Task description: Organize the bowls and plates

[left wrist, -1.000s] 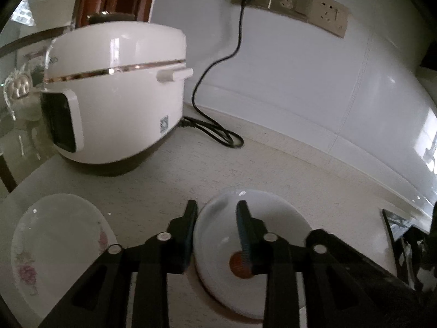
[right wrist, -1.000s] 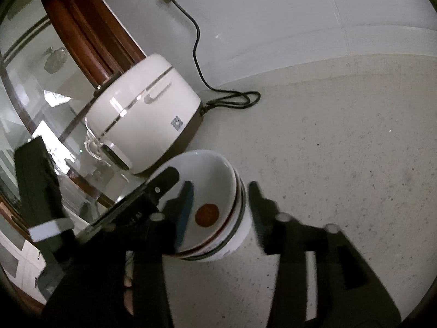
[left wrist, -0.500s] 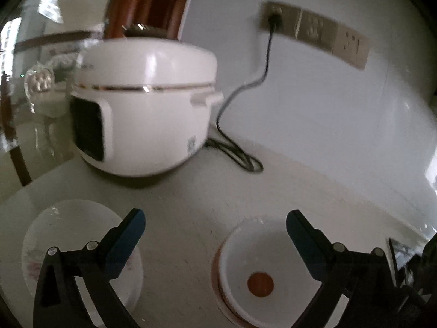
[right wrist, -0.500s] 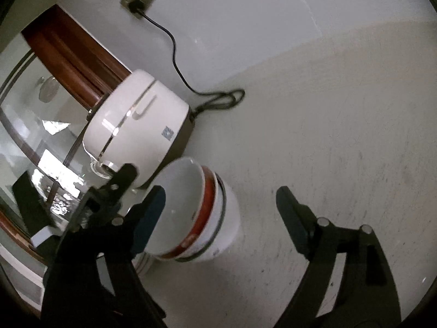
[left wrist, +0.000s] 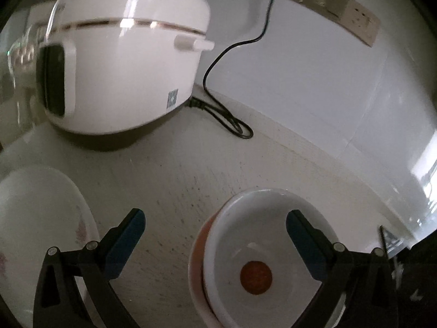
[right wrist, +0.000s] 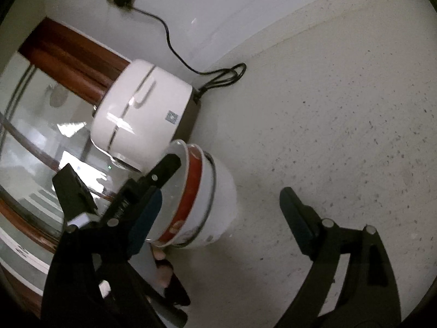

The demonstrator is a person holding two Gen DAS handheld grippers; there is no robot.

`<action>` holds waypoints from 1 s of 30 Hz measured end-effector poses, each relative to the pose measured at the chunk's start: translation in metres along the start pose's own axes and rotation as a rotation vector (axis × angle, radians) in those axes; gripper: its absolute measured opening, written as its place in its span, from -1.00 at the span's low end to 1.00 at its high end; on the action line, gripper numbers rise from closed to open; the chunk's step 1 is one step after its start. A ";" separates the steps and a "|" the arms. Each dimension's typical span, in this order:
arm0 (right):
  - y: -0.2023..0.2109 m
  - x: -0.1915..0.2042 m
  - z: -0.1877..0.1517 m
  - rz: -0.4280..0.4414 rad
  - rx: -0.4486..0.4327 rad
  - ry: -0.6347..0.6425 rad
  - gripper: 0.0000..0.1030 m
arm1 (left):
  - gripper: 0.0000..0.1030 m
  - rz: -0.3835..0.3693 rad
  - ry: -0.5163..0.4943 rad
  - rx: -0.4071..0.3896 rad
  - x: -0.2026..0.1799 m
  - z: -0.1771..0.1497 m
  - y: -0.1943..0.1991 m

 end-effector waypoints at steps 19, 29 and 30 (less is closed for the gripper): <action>-0.018 0.013 -0.027 -0.133 -0.055 -0.002 0.66 | 1.00 -0.112 0.024 -0.025 -0.010 0.003 0.001; -0.007 0.004 -0.025 -0.132 -0.090 -0.052 0.71 | 1.00 -0.162 -0.056 0.167 -0.017 0.005 -0.009; -0.008 0.006 -0.026 -0.129 -0.087 -0.046 0.73 | 1.00 -0.163 -0.062 0.250 -0.013 0.005 -0.019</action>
Point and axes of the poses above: each gripper's, at about its wrist camera, not at the fingertips, and y roughly against the way its jaws point, x to its left, z to its top, the point moved 6 cm from there along -y, roughly the way its jaws point, and after that the axes turned 13 degrees about -z, right-handed, at the moved point
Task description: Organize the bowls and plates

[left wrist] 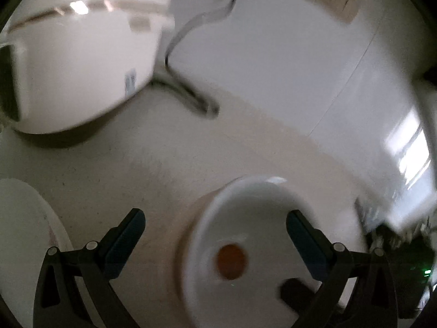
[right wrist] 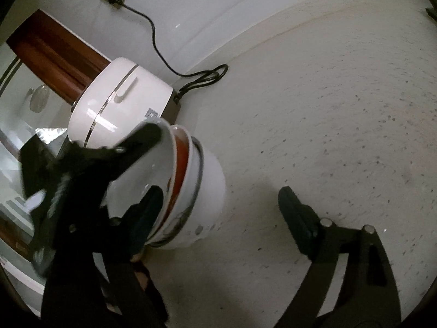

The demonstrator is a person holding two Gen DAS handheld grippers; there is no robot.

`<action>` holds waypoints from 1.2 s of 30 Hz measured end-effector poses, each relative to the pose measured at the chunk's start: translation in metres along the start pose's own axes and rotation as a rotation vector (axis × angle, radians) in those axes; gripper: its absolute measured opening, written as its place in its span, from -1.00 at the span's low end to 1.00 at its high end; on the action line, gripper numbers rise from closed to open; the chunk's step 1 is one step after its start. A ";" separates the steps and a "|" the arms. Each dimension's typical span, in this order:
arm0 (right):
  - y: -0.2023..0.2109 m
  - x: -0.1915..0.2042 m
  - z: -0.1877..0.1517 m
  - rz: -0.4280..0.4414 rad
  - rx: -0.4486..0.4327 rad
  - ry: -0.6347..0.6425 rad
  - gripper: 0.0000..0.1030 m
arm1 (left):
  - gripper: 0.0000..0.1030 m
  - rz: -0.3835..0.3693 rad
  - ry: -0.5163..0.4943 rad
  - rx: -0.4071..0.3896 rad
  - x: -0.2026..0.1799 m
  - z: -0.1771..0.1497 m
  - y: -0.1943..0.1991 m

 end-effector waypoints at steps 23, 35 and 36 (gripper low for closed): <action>0.051 -0.022 -0.019 0.006 -0.133 -0.158 0.85 | 0.59 -0.208 -0.032 0.312 -0.031 -0.031 -0.032; 0.055 -0.019 -0.016 -0.011 -0.116 -0.164 0.85 | 0.69 -0.125 0.023 0.256 0.009 -0.009 -0.029; 0.055 -0.020 -0.016 -0.011 -0.113 -0.162 0.85 | 0.70 -0.118 0.020 0.246 0.010 -0.009 -0.029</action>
Point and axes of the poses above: each gripper's, at about its wrist camera, not at the fingertips, and y roughly against the way its jaws point, x to its left, z to its top, the point moved 6 cm from there along -y, roughly the way its jaws point, and after that the axes turned 13 degrees about -z, right-handed, at the moved point
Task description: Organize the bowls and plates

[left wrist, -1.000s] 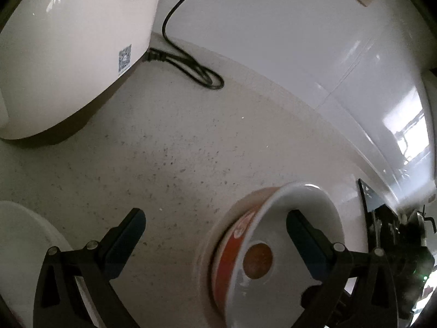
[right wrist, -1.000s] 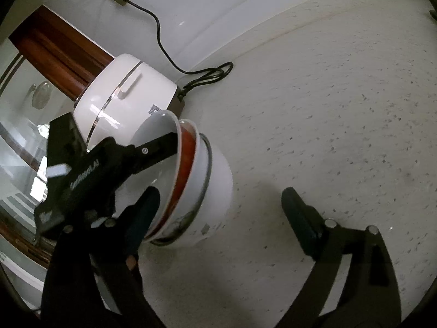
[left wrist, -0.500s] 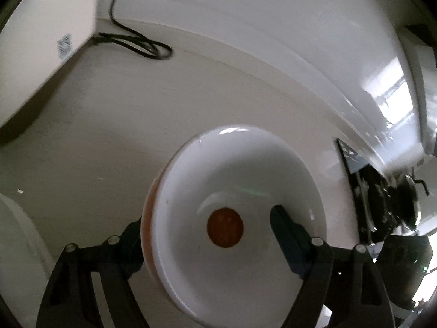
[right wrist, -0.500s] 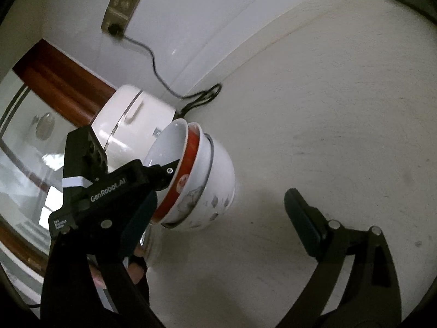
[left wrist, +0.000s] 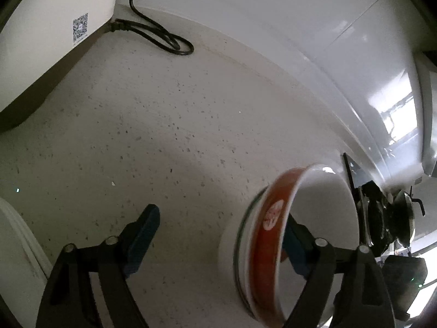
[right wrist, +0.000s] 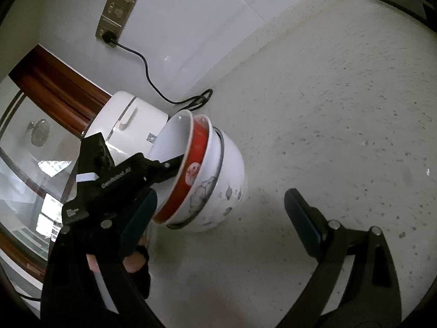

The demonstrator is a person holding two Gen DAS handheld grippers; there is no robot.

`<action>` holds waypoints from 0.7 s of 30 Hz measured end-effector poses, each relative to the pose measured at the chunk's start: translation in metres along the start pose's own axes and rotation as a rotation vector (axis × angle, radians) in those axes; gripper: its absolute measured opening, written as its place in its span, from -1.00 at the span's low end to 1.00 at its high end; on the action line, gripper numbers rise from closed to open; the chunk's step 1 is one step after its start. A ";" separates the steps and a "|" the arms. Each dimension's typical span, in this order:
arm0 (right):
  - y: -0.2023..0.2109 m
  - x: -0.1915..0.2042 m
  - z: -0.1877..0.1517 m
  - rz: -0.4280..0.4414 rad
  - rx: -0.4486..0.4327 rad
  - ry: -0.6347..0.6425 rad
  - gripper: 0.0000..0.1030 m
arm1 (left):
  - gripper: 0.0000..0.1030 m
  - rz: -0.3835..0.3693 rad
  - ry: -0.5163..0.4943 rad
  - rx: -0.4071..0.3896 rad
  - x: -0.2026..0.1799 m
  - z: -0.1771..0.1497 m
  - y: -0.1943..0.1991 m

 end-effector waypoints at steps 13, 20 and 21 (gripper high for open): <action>-0.012 0.005 0.004 -0.081 0.034 -0.013 0.90 | 1.00 0.061 -0.051 -0.033 -0.010 -0.004 -0.015; -0.013 0.005 0.004 -0.096 0.039 -0.016 0.94 | 1.00 0.061 -0.045 -0.049 -0.013 -0.010 -0.011; -0.014 0.005 0.004 -0.096 0.037 -0.015 0.94 | 1.00 0.061 -0.044 -0.048 -0.013 -0.010 -0.010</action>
Point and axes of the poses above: each gripper's, at about its wrist camera, not at the fingertips, and y roughly against the way its jaws point, x to its left, z to its top, the point moved 6 cm from there along -y, roughly the way its jaws point, and after that the axes turned 13 degrees about -z, right-handed, at the moved point
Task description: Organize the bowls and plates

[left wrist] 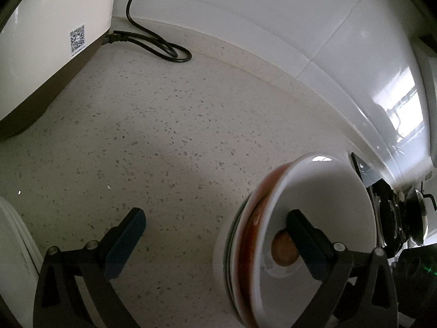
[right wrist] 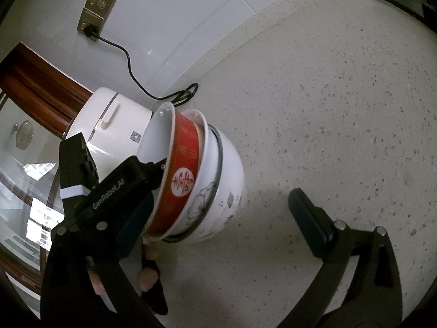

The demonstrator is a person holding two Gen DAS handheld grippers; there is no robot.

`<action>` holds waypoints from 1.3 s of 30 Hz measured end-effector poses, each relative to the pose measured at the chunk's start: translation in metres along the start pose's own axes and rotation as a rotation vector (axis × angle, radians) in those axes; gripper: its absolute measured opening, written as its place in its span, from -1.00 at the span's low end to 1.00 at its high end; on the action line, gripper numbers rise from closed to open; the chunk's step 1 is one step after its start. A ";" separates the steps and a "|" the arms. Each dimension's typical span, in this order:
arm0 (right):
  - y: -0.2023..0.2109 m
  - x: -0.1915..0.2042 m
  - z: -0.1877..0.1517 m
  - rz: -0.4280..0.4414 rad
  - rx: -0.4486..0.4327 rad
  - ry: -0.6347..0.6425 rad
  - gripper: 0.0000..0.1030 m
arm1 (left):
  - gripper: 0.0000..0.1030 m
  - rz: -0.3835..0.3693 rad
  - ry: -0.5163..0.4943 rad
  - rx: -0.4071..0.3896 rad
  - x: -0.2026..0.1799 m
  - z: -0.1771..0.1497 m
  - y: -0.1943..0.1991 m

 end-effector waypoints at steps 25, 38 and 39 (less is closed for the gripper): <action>0.008 -0.012 -0.020 0.179 0.087 -0.129 0.10 | 0.18 -0.223 0.099 0.013 -0.024 -0.029 0.013; 0.020 -0.023 -0.017 0.141 0.067 -0.156 0.39 | 0.51 -0.115 0.047 0.012 -0.032 -0.019 0.014; 0.019 -0.021 -0.016 0.138 0.069 -0.152 0.41 | 0.52 -0.125 0.056 0.018 -0.031 -0.021 0.011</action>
Point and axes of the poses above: each gripper's, at about its wrist camera, not at the fingertips, and y roughly against the way its jaws point, x to its left, z to its top, the point moved 6 cm from there along -y, roughly the way its jaws point, and after that the axes turned 13 degrees about -z, right-handed, at the moved point
